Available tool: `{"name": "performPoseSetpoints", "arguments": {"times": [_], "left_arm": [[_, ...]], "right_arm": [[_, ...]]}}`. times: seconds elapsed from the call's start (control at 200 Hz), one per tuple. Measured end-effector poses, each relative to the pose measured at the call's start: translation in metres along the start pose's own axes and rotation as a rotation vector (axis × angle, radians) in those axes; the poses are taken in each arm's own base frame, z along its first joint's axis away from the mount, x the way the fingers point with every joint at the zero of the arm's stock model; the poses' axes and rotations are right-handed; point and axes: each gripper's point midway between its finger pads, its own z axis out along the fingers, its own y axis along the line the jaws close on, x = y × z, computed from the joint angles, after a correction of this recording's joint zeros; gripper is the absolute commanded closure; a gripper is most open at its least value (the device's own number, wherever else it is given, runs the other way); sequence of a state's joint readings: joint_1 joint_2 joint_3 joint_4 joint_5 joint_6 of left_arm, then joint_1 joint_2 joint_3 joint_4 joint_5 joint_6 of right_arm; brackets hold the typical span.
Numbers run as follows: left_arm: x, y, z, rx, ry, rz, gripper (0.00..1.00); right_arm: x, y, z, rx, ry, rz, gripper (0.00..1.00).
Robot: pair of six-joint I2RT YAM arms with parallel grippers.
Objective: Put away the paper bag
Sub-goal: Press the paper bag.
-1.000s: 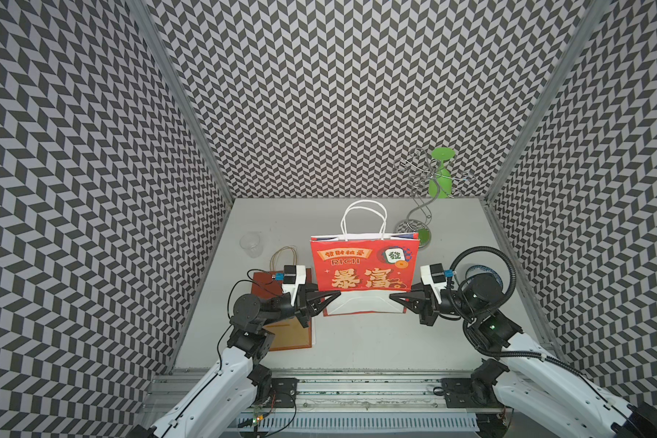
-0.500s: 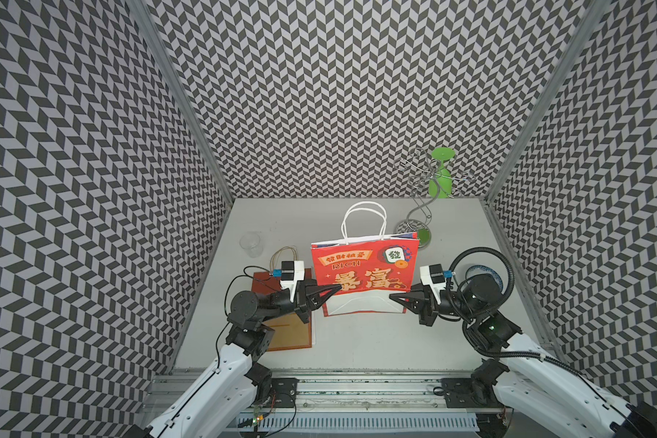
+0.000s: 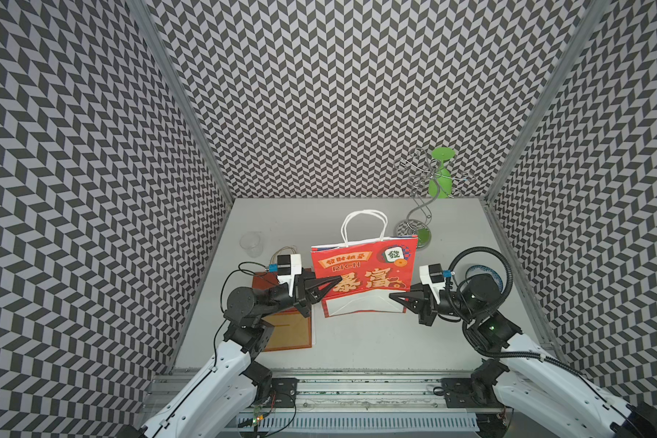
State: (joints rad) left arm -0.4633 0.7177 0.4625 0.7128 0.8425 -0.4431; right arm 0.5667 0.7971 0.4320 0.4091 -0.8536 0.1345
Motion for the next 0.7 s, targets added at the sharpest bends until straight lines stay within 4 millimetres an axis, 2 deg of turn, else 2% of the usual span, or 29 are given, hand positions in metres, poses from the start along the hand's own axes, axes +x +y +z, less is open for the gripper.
{"name": "performPoseSetpoints", "arguments": {"times": [0.075, 0.155, 0.225, 0.351, 0.416, 0.511, 0.546, 0.576, 0.611, 0.701], "left_arm": [[0.001, 0.001, 0.000, -0.005, 0.000, 0.003, 0.73], [-0.004, 0.003, 0.001, -0.014, -0.007, 0.004, 0.61], [-0.011, 0.002, 0.003, -0.018, -0.018, 0.025, 0.63], [-0.021, 0.003, 0.005, -0.032, -0.024, 0.085, 0.92], [-0.025, 0.003, 0.006, -0.034, -0.023, 0.115, 0.99], [-0.028, 0.003, 0.008, -0.034, -0.013, 0.145, 0.96], [-0.029, 0.003, 0.008, -0.035, -0.010, 0.152, 0.87], [-0.029, 0.004, 0.009, -0.036, -0.009, 0.158, 0.76], [-0.029, 0.005, 0.009, -0.038, -0.007, 0.162, 0.68], [-0.033, 0.006, 0.011, -0.042, -0.011, 0.174, 0.68]], "right_arm": [[0.000, 0.000, 0.000, 0.002, 0.001, 0.001, 1.00], [0.002, -0.001, 0.000, 0.006, 0.007, 0.009, 1.00], [0.004, -0.002, 0.000, 0.007, 0.012, 0.014, 1.00], [0.005, -0.002, 0.000, 0.011, 0.014, 0.016, 1.00], [0.005, -0.002, 0.000, 0.011, 0.015, 0.016, 1.00], [0.004, -0.002, 0.000, 0.011, 0.011, 0.011, 1.00], [0.003, -0.002, 0.000, 0.011, 0.010, 0.010, 1.00], [0.003, -0.002, 0.000, 0.012, 0.010, 0.010, 1.00], [0.004, -0.002, 0.000, 0.012, 0.012, 0.012, 1.00], [0.006, -0.003, 0.000, 0.014, 0.020, 0.019, 1.00]]}}
